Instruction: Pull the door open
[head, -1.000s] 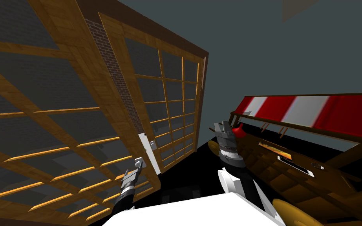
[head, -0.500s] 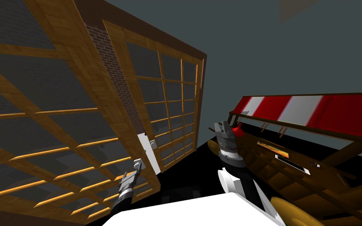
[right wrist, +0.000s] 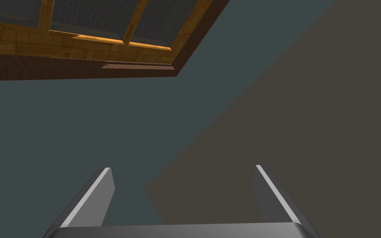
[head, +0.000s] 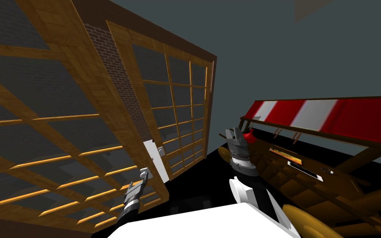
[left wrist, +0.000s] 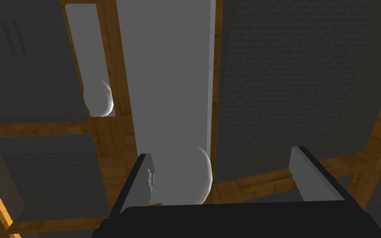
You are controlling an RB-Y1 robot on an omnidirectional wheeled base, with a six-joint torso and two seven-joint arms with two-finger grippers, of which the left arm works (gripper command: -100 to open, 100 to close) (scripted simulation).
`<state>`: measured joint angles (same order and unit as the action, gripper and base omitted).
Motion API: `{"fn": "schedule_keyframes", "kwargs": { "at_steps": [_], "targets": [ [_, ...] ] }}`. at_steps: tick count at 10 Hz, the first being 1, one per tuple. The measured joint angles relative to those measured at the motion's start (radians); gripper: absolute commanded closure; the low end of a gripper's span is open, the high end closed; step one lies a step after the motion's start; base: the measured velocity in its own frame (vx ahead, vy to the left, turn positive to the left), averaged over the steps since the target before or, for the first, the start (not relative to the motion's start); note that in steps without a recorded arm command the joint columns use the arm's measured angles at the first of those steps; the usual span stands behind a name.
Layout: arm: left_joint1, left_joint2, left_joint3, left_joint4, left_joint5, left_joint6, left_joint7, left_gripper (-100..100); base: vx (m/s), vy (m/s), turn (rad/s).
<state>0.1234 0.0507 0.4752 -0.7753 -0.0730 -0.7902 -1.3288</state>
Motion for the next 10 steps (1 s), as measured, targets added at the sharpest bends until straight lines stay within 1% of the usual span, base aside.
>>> {"fn": "schedule_keyframes", "kwargs": {
  "at_steps": [2,3,4,5,6,7,8,9,10],
  "targets": [
    [-0.010,0.013,0.005,0.041,0.005,-0.013,0.013,100,-0.046,-0.005,-0.001],
    [-0.003,0.015,0.003,0.042,0.005,-0.015,0.017,100,-0.011,0.001,0.010],
    [0.017,0.006,-0.001,0.011,0.002,-0.003,0.020,100,-0.069,0.003,0.030],
    [0.037,0.000,-0.007,-0.018,0.004,0.009,0.039,100,-0.097,-0.023,-0.003],
    [0.047,0.004,-0.009,-0.025,0.006,0.011,0.057,100,-0.060,-0.038,0.022],
    [0.030,0.016,-0.003,0.013,0.011,-0.003,0.062,100,-0.089,-0.014,-0.010],
    [0.033,0.015,-0.001,0.014,0.017,-0.002,0.077,100,-0.101,-0.015,0.000],
    [0.054,0.013,-0.008,-0.018,0.020,0.020,0.105,100,-0.065,-0.016,0.038],
    [0.049,0.017,-0.006,-0.003,0.023,0.018,0.117,100,-0.090,-0.012,0.021]
  ]
}}
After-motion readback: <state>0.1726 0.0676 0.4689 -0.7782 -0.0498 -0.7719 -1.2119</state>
